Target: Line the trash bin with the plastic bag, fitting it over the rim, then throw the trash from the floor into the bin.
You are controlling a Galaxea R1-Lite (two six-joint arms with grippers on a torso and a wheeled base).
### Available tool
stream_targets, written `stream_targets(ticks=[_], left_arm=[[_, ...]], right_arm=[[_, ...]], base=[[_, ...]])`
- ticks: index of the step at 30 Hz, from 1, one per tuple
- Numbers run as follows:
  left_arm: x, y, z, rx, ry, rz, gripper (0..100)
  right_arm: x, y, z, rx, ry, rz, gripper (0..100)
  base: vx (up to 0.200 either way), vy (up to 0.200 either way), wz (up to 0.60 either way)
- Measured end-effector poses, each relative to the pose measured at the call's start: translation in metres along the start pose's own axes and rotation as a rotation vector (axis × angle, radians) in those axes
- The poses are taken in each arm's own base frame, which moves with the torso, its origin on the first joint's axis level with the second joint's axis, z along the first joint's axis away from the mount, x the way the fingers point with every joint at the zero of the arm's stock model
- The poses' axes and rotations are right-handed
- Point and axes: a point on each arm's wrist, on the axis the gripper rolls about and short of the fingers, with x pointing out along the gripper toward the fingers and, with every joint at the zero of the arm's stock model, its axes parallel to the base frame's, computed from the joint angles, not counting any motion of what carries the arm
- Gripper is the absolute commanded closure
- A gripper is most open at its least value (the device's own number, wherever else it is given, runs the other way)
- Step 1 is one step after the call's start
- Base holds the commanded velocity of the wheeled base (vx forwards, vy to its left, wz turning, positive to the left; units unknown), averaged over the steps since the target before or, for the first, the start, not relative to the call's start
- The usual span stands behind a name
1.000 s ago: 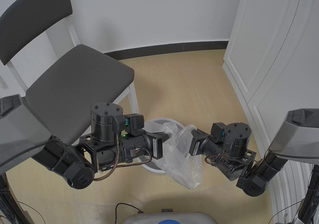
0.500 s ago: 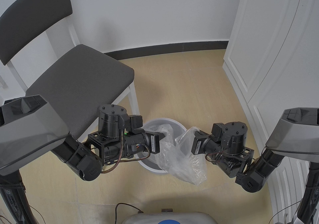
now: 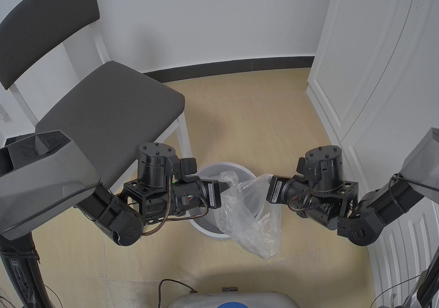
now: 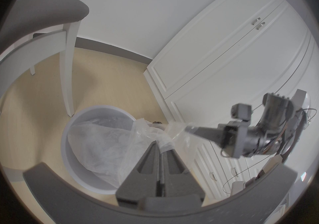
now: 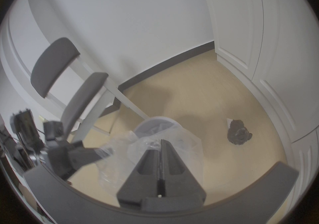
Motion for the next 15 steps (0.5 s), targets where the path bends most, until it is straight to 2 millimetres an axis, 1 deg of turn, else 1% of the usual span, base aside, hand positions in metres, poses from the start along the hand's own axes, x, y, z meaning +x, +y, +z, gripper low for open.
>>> stream_targets(ticks=[3, 6, 15], left_arm=[[0.004, 0.003, -0.001, -0.004, 0.003, 0.002, 100], [0.007, 0.011, 0.001, -0.011, -0.006, 0.017, 100], [0.016, 0.051, 0.013, -0.033, -0.056, 0.082, 100]], right_arm=[[-0.003, 0.005, 0.009, 0.019, -0.026, 0.021, 100], [-0.003, 0.009, 0.012, 0.038, -0.042, 0.033, 100], [0.008, 0.011, 0.012, 0.069, -0.048, 0.031, 100]], base=[[0.000, 0.000, 0.00], [0.000, 0.000, 0.00], [0.000, 0.000, 0.00]])
